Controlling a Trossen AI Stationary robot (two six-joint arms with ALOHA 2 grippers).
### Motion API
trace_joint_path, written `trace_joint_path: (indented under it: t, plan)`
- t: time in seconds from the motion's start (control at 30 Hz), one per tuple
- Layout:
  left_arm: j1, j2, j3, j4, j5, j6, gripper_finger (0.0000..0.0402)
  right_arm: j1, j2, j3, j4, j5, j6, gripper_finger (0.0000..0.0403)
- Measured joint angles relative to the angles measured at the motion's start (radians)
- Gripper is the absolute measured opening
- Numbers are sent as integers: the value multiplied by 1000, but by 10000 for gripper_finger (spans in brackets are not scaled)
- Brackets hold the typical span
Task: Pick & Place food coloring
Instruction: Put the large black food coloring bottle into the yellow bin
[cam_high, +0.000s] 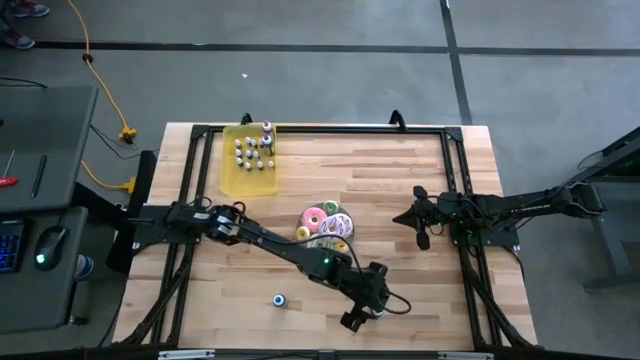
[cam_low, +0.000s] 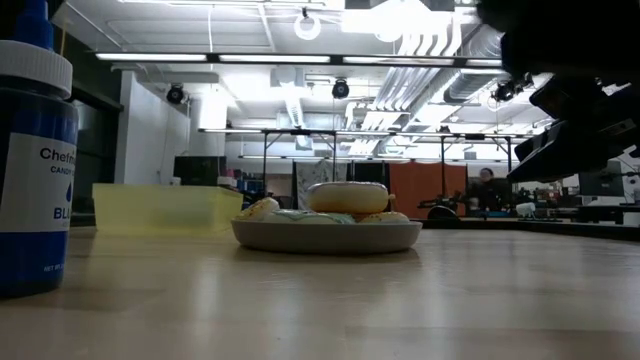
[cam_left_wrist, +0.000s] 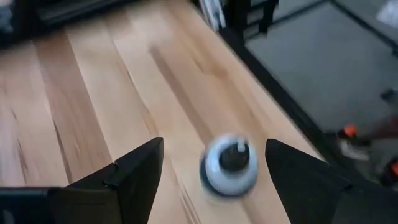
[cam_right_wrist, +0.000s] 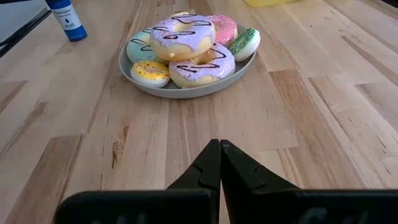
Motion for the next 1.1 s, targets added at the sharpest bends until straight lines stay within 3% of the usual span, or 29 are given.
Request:
trace_joint_path:
  t: [0.37,0.77,1.1]
  plan:
    - [-2,12,-3,-20,26,-20,275,0,0,0,0,0,0,0]
    - [-2,12,-3,-18,51,-26,209,0,0,0,0,0,0,0]
    - [-2,12,-3,29,52,-68,199,0,0,0,0,0,0,0]
